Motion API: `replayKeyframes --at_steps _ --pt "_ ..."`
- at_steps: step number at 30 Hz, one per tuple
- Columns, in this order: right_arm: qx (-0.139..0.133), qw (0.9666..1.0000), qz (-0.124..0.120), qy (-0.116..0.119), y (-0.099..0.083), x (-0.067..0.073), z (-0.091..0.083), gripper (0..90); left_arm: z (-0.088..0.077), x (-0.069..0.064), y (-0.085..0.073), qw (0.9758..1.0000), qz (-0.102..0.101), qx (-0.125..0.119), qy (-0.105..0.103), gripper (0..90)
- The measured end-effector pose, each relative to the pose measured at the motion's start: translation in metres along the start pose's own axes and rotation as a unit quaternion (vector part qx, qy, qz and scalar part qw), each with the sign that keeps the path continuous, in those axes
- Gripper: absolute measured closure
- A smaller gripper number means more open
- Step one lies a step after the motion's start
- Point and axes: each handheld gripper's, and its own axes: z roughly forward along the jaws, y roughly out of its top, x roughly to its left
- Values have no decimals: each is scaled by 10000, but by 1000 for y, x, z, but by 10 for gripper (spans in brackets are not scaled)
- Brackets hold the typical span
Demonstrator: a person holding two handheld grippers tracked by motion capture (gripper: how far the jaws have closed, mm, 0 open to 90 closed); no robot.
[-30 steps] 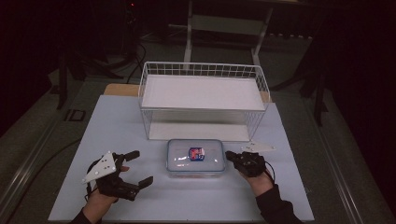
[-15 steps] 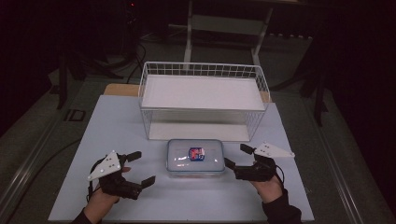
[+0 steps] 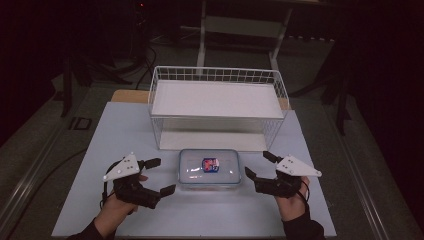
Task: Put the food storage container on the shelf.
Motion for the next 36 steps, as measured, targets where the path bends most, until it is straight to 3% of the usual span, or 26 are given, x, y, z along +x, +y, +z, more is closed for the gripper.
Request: replayKeyframes --at_steps 6,9,13,18,22,24,26,29,31,32,36 --pt "-158 9998 -36 87 -1 3 0 200 6 8 14 9991 -343 136 213 8" --pt "-107 9992 157 353 -1 4 1 255 13 12 20 9977 -456 322 380 8" --pt "-175 9987 195 441 -2 6 4 247 25 17 23 9956 -724 542 251 8" --pt "-307 9987 183 367 -2 5 5 135 44 26 22 9921 -951 806 144 9" --pt "-171 9996 54 225 -4 6 7 132 57 37 16 9891 -1166 899 39 9" --pt "-115 9998 -17 160 -5 6 9 113 63 44 12 9848 -1408 1014 15 9" --pt "-93 9997 78 212 -6 6 11 102 67 51 8 9793 -1654 1168 17 9" --pt "-121 9996 192 173 -6 7 13 101 70 62 1 9683 -2122 1316 54 9" --pt "-90 9998 139 140 -5 9 14 101 71 68 -3 9616 -2360 1397 138 9" --pt "-91 9998 114 137 -5 10 14 101 72 71 -5 9594 -2423 1437 108 9" --pt "-33 9998 91 185 -6 12 17 101 77 84 -13 9417 -2943 1629 -14 14"
